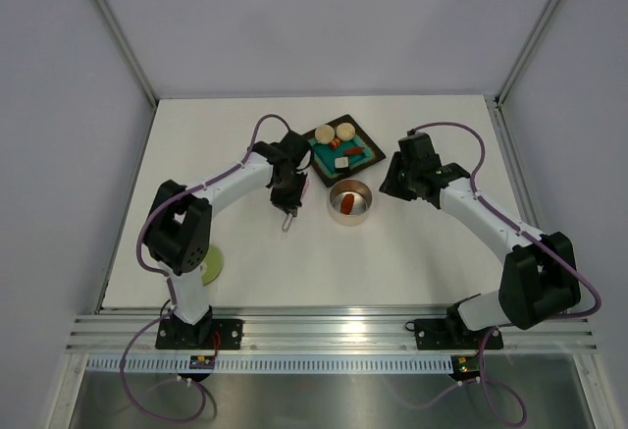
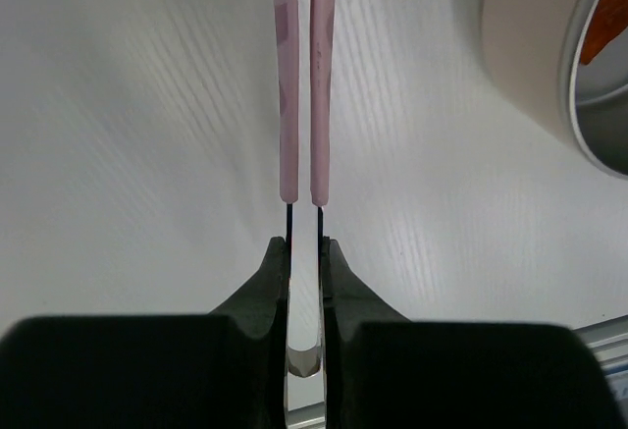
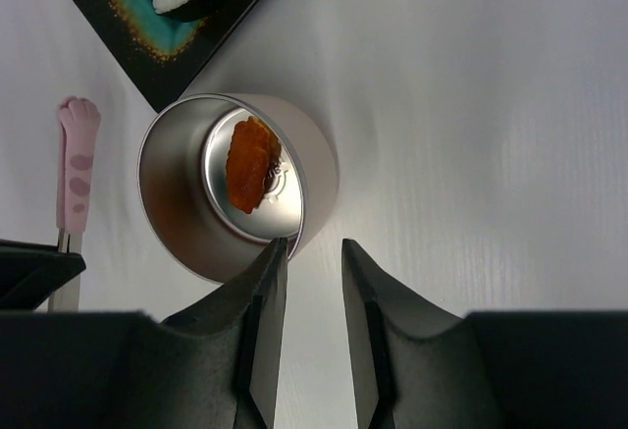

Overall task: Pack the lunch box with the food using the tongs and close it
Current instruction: Move the packing box to the center of the board.

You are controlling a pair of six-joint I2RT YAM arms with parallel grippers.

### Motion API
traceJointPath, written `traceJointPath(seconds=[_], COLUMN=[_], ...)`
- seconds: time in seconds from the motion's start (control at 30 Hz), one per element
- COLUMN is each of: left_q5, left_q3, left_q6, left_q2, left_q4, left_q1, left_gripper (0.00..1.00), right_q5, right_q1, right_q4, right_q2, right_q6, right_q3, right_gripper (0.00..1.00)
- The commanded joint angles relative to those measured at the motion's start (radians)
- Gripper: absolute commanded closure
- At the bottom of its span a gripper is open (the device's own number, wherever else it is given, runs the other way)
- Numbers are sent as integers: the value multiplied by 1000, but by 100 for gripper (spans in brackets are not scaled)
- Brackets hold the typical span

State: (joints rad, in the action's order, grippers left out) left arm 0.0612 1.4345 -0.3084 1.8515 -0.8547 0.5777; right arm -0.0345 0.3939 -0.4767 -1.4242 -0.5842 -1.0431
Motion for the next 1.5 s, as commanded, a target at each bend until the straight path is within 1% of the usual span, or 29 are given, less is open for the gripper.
traceJointPath(seconds=[0.0,0.1,0.13,0.23,0.3,0.33,0.4,0.43,0.47,0.57,0.7,0.83,0.87,0.93,0.97,1.07,1.1,1.17,1.2,1.3,1.33,1.47], left_q5=[-21,-26,-29,-57,-99,-106,-113,-115,-116,-118,-130,-129,-130,-130,-132,-123,-117,-86,-78,-67,-40,-6], left_q3=[-49,-94,-112,-115,-108,-105,-103,-103,-102,-97,-95,-83,-82,-72,-72,-59,-52,-37,-31,-3,7,66], left_q6=[-89,-156,-176,-178,-172,-166,-163,-161,-162,-156,-149,-136,-133,-121,-118,-103,-91,-71,-45,15,32,113], left_q2=[-81,-90,-106,-130,-140,-144,-156,-158,-161,-166,-181,-186,-186,-184,-184,-181,-179,-167,-164,-143,-138,-103], left_q4=[75,135,147,161,154,145,140,138,135,128,120,109,106,94,91,80,77,71,69,46,28,-17], left_q1=[42,57,57,56,57,57,56,57,56,57,56,57,57,57,57,56,57,56,57,57,57,57], left_gripper=[100,100,100,100,100,100,100,100,100,100,100,100,100,100,100,100,100,100,100,100,100,100], right_q5=[-41,17,24,-14,-37,-65,-83,-88,-90,-91,-88,-117,-123,-145,-151,-191,-208,-231,-255,-313,-326,-338], right_q1=[8,11,37,86,88,88,89,89,89,91,92,91,91,91,91,92,91,91,91,91,88,66], right_q4=[10,16,13,-11,-42,-46,-53,-53,-71,-85,-68,-73,-74,-74,-74,-79,-80,-95,-102,-125,-132,-135], right_q2=[30,13,11,-4,-38,-48,-122,-122,-175,-252,-298,-335,-343,-341,-340,-332,-332,-335,-337,-335,-328,-305], right_q6=[-11,12,30,56,55,58,75,84,93,119,139,141,138,129,127,116,115,115,118,116,115,113], right_q3=[12,2,-3,-40,-72,-81,-110,-124,-156,-190,-212,-235,-236,-236,-236,-235,-235,-242,-244,-245,-238,-215], right_gripper=[64,65,65,61,58,55,50,50,50,49,50,55,60,65,70,76,81,83,88,90,89,89])
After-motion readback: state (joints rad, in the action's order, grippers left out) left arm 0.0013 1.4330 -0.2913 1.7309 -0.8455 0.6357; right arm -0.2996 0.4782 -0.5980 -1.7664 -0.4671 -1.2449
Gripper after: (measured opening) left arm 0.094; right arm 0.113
